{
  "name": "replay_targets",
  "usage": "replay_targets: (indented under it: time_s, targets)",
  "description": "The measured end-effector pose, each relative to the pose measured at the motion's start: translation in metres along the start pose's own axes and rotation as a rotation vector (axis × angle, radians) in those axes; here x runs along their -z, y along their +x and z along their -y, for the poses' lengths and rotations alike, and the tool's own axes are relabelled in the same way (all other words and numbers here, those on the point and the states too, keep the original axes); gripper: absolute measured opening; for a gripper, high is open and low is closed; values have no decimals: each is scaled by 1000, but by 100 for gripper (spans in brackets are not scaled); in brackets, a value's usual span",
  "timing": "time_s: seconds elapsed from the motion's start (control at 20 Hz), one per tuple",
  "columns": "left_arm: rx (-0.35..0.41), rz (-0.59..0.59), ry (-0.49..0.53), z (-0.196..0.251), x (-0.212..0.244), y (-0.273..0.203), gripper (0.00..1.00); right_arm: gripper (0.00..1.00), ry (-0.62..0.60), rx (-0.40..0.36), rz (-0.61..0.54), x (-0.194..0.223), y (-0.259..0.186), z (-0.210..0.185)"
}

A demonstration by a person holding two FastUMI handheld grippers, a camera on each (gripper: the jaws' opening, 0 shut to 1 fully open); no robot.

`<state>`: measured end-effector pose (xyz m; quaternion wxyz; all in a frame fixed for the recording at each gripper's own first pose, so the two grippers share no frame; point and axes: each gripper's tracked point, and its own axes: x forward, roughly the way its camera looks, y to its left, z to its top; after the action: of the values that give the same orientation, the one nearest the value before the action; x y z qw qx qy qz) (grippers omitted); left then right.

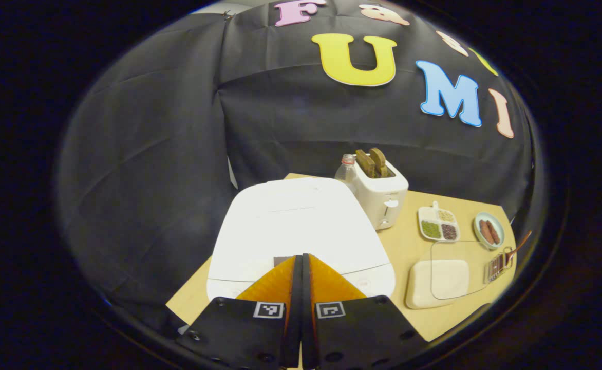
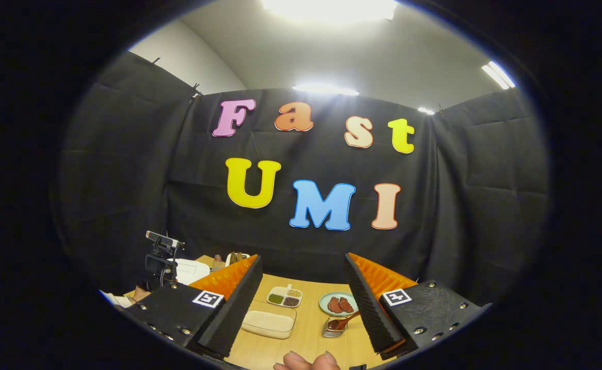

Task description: Close the left gripper, press the button to open the rice cooker; take a wooden spoon from the chopstick holder with the right hand, scoop a spoonful of rice and pour it into the rice cooker, then put the wooden spoon back into the chopstick holder.

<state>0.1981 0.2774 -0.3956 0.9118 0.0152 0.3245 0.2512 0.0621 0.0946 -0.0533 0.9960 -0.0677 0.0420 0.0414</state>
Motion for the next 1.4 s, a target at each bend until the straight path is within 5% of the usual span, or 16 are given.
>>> replay_targets:
  time_s: [0.35, 0.6, 1.1, 1.4]
  targets:
    - [-55, 6, 85, -4, 12, 20, 9, 96, 37, -9, -40, 12, 5, -9]
    - [6, -126, -79, -6, 14, 19, 9, 96, 36, -5, -32, 10, 1, -6]
    - [-15, 163, -40, -17, -55, -23, 9, 96, 47, -10, -9, 3, -9, 1]
    - [-4, 187, -81, -17, -76, -37, 9, 96, 49, -13, -7, 4, -14, 4]
